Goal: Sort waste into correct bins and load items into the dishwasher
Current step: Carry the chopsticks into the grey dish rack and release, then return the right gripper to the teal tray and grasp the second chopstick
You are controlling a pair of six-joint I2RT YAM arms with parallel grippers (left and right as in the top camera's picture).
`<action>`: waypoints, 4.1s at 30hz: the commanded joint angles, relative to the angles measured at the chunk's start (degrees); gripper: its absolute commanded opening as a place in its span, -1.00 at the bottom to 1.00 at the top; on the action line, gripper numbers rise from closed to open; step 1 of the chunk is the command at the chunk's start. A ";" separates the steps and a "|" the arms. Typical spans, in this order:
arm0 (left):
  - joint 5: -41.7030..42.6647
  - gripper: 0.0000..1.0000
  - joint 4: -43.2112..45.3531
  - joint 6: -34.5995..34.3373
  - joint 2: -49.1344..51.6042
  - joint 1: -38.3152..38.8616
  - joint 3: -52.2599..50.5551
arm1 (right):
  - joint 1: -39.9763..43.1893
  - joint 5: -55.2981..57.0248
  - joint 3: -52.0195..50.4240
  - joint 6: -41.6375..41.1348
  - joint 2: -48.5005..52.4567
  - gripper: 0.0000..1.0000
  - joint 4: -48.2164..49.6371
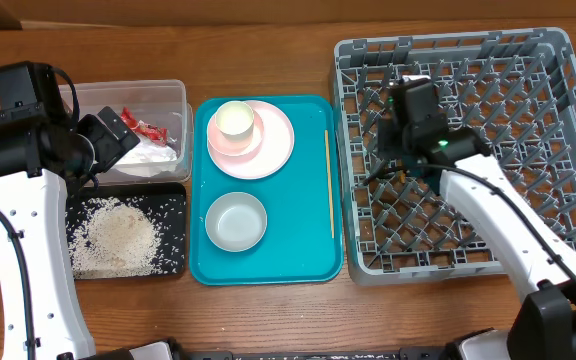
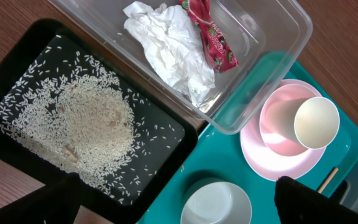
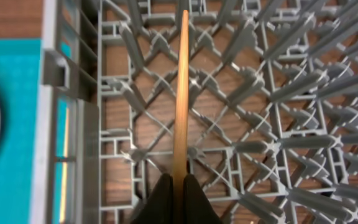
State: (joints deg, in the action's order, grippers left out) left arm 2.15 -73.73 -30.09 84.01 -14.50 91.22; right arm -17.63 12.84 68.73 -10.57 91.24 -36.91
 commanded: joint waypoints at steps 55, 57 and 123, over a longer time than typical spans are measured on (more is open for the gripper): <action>0.22 1.00 0.07 -0.15 0.26 -0.11 -0.20 | -28.59 10.08 3.93 -21.20 14.95 0.50 3.87; 0.22 1.00 0.07 -0.15 0.26 -0.11 -0.20 | -28.59 10.05 3.93 -21.20 14.97 0.62 4.37; 0.22 1.00 0.07 -0.15 0.26 -0.09 -0.20 | -25.07 12.61 -0.81 -21.18 18.14 -0.08 9.62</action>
State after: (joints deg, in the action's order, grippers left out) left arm 2.15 -73.73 -30.09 84.01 -14.50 91.22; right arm -42.78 24.82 66.35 -31.70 111.81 -27.09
